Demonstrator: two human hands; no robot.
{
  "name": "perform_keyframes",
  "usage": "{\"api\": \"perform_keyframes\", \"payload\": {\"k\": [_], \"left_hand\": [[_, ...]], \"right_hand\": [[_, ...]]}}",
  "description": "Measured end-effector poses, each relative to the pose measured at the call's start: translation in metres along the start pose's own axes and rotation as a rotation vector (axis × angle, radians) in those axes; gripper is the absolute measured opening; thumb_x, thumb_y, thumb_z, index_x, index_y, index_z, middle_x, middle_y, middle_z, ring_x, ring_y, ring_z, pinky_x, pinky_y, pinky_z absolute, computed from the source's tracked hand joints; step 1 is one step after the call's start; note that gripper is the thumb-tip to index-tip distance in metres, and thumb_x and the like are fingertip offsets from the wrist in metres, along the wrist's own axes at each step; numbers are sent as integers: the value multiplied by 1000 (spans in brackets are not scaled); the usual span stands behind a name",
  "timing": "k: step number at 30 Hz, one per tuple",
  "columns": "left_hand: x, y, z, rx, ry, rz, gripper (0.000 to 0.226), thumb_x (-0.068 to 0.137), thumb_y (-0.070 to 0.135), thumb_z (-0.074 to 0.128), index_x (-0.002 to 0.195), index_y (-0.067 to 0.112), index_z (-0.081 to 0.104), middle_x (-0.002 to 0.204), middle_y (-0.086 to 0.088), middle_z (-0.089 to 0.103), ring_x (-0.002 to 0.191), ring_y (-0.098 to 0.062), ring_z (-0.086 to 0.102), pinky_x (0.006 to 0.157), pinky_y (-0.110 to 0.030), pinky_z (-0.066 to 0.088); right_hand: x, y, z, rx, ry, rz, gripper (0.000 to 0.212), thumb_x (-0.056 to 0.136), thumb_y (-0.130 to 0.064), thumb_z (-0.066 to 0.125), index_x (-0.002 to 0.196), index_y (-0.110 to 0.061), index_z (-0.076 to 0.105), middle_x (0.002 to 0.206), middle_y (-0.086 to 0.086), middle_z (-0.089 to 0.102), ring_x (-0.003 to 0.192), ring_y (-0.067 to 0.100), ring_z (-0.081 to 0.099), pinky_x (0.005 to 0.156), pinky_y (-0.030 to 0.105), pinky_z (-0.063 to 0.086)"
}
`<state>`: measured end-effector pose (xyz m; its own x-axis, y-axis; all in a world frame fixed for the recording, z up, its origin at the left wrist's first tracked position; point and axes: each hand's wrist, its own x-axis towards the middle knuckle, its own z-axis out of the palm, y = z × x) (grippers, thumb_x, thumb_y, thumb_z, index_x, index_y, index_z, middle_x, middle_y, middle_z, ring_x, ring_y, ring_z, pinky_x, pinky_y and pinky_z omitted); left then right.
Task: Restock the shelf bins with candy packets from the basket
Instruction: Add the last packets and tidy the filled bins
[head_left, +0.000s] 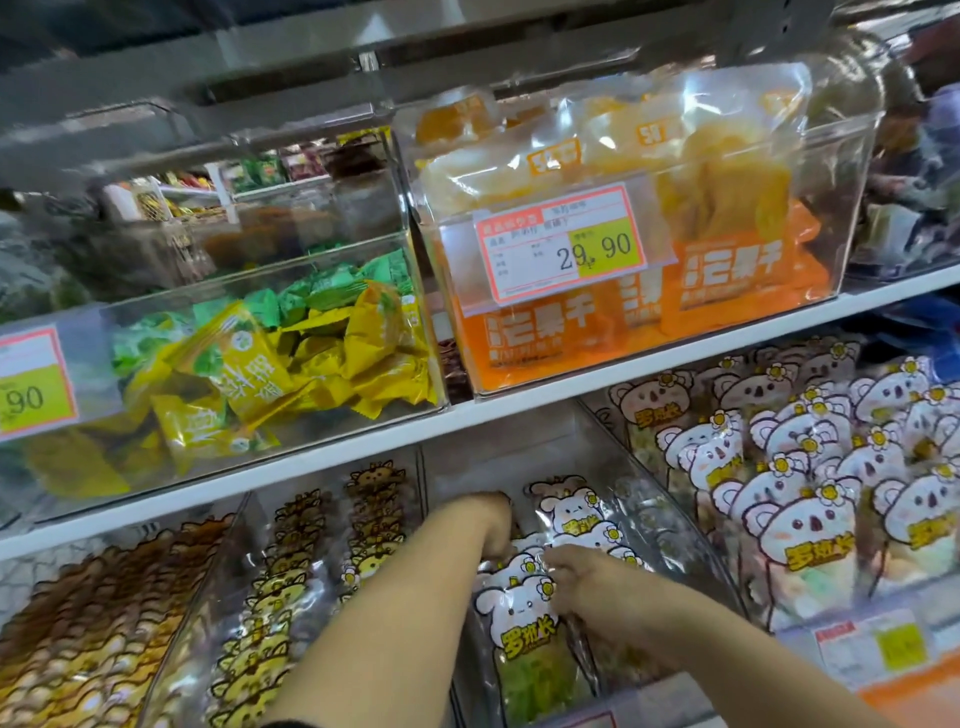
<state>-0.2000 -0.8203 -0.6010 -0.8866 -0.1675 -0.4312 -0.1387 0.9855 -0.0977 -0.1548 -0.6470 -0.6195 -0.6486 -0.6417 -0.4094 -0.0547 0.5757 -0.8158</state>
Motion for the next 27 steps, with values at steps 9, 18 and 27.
{"api": "perform_keyframes", "payload": {"k": [9,18,27], "left_hand": [[-31,10,-8,427,145,-165,37,97,7,50,133,14,57,142,-8,53,137,-32,40,121,-53,4],[-51,-9,-15,251,288,-22,34,99,12,52,130,24,60,135,-2,58,128,-27,49,115,-39,25],[-110,-13,-7,130,33,155,59,87,63,61,137,32,53,134,-4,59,129,-29,47,104,-46,33]], "right_hand": [[6,7,0,-77,26,-4,65,94,-33,56,152,-23,29,150,5,47,133,23,49,112,39,39],[10,-8,10,-183,67,0,104,90,-41,69,159,-20,-5,163,3,25,142,24,37,110,31,38],[12,-9,12,-320,43,6,115,91,-38,68,152,-25,-28,150,9,45,104,18,57,76,23,43]]}}
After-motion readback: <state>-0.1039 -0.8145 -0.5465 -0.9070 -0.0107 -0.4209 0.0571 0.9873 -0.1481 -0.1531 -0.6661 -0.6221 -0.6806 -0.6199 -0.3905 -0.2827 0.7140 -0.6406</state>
